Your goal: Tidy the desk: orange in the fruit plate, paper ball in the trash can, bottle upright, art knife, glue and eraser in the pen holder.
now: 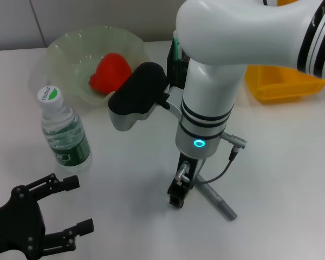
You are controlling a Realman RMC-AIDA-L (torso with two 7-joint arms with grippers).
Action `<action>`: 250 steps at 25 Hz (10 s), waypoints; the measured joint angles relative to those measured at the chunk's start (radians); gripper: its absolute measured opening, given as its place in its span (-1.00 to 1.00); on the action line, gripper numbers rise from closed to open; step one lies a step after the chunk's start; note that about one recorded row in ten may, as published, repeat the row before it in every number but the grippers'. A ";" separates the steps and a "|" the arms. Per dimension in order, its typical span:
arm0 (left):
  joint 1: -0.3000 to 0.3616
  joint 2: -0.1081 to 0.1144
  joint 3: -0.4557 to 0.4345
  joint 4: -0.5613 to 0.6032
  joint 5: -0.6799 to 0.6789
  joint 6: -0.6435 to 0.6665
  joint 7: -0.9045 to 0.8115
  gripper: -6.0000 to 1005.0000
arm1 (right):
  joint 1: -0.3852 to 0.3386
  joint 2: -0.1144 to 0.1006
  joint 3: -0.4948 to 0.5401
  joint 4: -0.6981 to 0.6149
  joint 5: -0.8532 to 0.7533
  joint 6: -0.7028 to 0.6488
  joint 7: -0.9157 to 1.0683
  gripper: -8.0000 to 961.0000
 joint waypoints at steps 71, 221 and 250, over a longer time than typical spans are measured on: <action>-0.039 -0.002 0.002 -0.041 0.000 -0.019 0.009 0.68 | -0.008 0.001 0.031 0.001 -0.001 0.015 -0.052 0.00; -0.106 0.001 0.046 -0.057 0.021 -0.127 0.037 0.68 | -0.049 -0.001 0.202 0.012 -0.128 -0.032 -0.006 -0.69; -0.127 0.000 0.028 -0.093 -0.034 -0.146 -0.005 0.68 | -0.471 -0.011 0.813 -0.617 0.016 0.259 -0.644 -0.70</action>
